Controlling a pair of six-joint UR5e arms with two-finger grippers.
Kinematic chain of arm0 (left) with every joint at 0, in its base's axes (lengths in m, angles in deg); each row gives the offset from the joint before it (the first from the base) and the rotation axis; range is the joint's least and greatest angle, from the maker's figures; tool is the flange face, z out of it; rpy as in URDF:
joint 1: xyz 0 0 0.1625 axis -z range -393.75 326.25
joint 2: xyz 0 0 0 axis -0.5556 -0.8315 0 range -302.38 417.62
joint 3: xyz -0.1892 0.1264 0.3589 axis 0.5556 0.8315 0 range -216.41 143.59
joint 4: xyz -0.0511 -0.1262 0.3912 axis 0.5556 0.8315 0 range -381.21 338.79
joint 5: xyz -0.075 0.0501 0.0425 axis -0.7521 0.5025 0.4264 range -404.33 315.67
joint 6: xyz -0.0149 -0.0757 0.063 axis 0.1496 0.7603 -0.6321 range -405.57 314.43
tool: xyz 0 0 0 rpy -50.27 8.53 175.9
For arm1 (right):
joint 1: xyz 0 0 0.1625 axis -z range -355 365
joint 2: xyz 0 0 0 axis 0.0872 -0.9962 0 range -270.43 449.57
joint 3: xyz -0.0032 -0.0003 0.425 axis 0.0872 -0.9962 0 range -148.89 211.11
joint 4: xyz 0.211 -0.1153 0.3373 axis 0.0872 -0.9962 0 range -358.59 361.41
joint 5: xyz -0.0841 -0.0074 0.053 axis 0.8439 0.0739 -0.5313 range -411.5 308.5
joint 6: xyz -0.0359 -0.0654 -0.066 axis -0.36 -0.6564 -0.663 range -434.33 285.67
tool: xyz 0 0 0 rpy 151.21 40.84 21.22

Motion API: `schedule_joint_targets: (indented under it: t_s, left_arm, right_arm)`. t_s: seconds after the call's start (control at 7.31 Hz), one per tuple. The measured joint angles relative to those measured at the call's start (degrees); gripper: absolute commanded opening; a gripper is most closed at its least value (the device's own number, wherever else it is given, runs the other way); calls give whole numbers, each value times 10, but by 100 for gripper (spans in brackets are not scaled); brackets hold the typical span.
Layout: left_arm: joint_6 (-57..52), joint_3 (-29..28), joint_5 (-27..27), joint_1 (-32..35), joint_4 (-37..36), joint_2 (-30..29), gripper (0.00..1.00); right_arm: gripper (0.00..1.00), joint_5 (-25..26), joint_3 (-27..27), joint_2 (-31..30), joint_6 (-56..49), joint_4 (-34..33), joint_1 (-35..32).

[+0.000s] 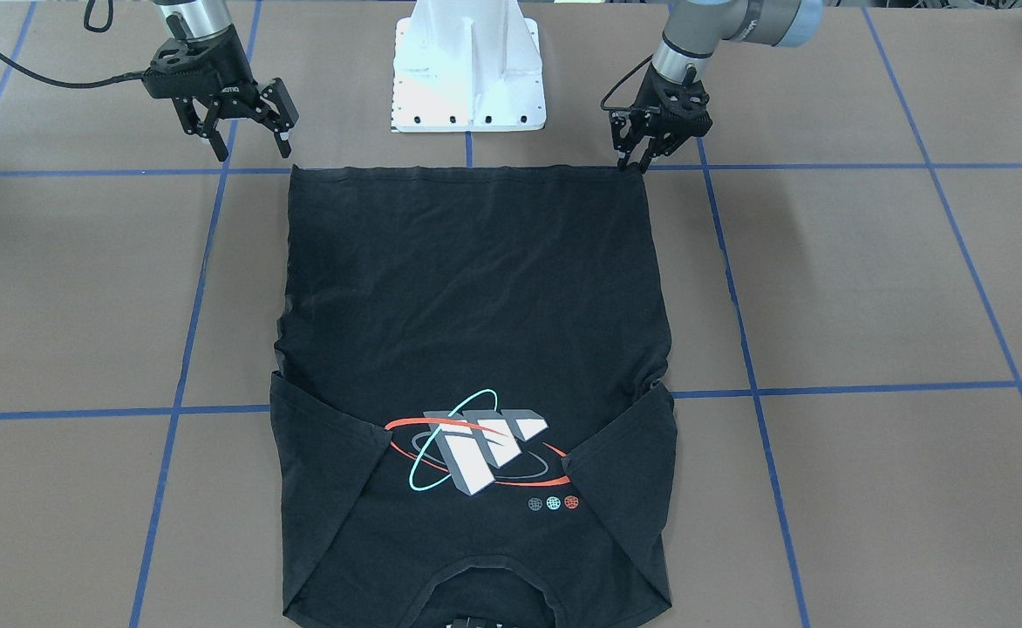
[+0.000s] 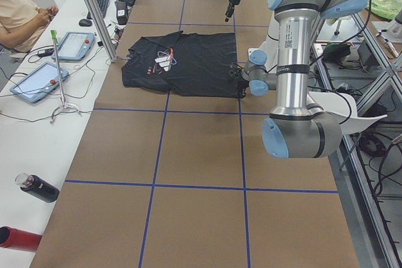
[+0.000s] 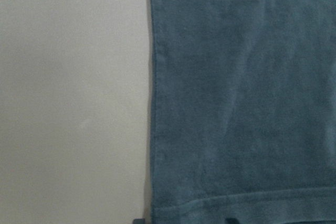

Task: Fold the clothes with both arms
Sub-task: 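Grasp the hem corners with both grippers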

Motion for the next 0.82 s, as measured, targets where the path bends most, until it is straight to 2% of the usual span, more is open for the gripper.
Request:
schedule_joint_targets:
  t_s: [0.41,0.82]
  left_arm:
    - [2,4,1,2,1,3,0]
    - [2,13,1,3,1,-5,0]
  right_arm:
    - [99,9,-3,2,3,0,9]
    - [96,73,-37,20,18,0,53]
